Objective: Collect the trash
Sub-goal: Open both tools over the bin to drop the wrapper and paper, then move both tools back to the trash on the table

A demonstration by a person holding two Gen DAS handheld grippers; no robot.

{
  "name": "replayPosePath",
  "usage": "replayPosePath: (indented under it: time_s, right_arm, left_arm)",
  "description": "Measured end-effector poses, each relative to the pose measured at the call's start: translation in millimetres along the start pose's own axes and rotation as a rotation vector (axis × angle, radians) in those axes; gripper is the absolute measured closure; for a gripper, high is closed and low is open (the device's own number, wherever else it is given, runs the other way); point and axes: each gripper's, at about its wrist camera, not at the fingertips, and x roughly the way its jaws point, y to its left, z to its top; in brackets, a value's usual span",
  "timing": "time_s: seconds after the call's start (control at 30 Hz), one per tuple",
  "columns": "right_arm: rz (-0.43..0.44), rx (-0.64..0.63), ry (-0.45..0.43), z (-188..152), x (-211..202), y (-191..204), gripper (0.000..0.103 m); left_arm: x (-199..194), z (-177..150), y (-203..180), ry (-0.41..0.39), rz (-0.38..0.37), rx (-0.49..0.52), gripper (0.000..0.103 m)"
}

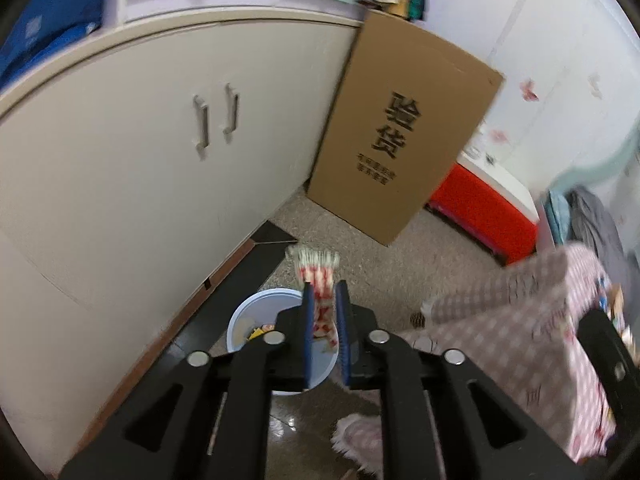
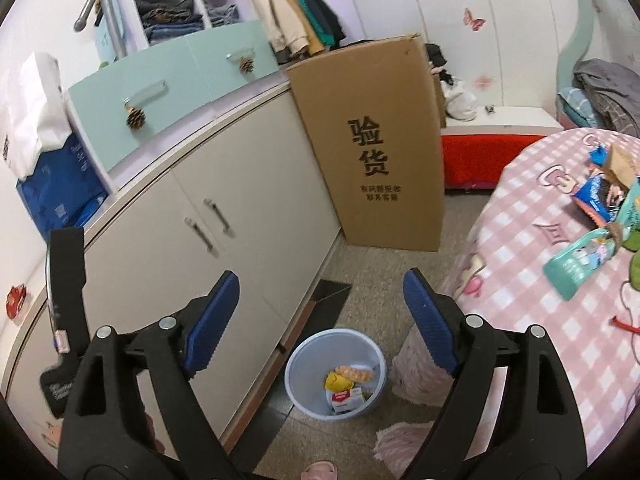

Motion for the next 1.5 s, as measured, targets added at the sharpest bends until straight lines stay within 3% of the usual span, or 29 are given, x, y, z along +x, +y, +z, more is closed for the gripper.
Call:
replayPosePath:
  time_s: [0.03,0.1,0.13,0.4,0.67,1.03,1.3,1.5]
  right_arm:
    - [-0.002,0.008,0.009,0.0,1.6,-3.4,0.020]
    - [-0.006,0.019,0.021,-1.0,2.6,-7.3,0.020]
    - [-0.007,0.025,0.024,-1.6,2.2,-9.6,0.020]
    - [-0.001,0.047,0.029,-4.2,-16.7,-13.8,0.020]
    - [-0.008,0.081,-0.015,-8.6,-72.9,-26.5,0.020]
    - [-0.154,0.153,-0.122,-23.5,-175.1,-93.0,0.020]
    - [-0.311,0.223,-0.166,-48.9,-235.2,-159.5,0.019]
    - [-0.362,0.304,-0.163,-66.2,-256.8,-203.5,0.019]
  left_arm:
    - [4.5,1.3,0.1,0.020,0.006,-0.012,0.069]
    - [9.0,0.3,-0.9,0.042,0.006,-0.025,0.051]
    - [8.3,-0.9,-2.2,0.039,0.008,-0.018,0.050]
    - [-20.1,-11.9,-9.9,0.017,-0.011,0.007,0.045]
    - [-65.5,-29.1,-36.2,-0.016,-0.061,0.063,0.042]
    - [-131.3,-84.2,-128.8,-0.055,-0.196,0.279,0.031]
    - [-140.9,-136.1,-205.2,-0.001,-0.270,0.440,0.028]
    - [-136.5,-167.7,-251.4,0.035,-0.310,0.544,0.027]
